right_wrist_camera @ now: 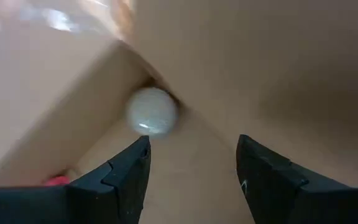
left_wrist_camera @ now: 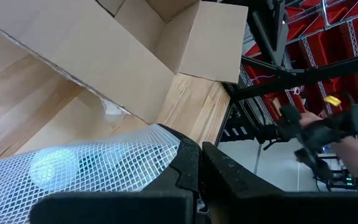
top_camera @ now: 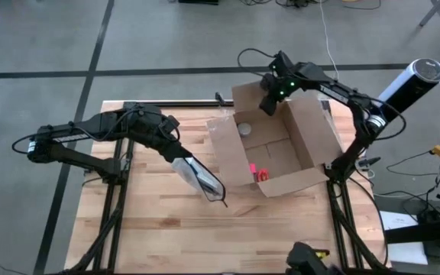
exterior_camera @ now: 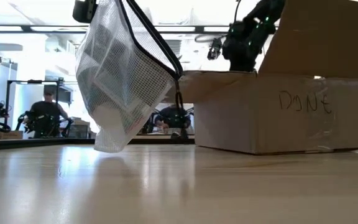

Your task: Unpack boxes

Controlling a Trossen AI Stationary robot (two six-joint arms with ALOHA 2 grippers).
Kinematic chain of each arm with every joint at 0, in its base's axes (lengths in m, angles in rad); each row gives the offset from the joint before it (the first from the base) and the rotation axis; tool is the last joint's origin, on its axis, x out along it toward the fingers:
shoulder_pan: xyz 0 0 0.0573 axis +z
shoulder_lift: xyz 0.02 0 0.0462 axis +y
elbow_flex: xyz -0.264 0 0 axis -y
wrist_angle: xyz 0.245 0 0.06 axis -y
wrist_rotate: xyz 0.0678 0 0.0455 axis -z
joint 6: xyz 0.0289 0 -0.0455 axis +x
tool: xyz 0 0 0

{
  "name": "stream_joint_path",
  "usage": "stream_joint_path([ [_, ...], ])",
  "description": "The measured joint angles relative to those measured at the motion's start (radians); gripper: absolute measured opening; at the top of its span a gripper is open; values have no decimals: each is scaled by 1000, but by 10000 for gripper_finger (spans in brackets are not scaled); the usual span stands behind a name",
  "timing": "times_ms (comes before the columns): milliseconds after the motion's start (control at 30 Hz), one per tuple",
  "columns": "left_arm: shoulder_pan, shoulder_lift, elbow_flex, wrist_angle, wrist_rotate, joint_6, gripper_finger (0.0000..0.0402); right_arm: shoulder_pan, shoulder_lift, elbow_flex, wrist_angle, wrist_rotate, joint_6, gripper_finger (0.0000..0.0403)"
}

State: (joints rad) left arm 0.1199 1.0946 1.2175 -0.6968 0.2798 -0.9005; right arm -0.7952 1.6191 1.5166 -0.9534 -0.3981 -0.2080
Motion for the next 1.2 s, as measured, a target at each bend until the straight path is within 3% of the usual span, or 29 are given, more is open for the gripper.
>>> stream_joint_path([
  [400, 0, 0, 0, 0, 0, 0, 0, 145, -33, -70, -15, -39, -54, 201],
  [700, 0, 0, 0, 0, 0, 0, 0, 163, -16, -357, 383, -17, 96, 215],
  [867, 0, 0, 0, 0, 0, 0, 0, 167, -16, -505, 699, 88, 260, 224],
  [1033, 0, 0, 0, 0, 9, -11, 0, 167, -12, -555, 772, 224, 296, 230],
  [1200, 0, 0, 0, 0, 19, -13, 0, 174, 3, -553, 801, 213, 311, 236],
])
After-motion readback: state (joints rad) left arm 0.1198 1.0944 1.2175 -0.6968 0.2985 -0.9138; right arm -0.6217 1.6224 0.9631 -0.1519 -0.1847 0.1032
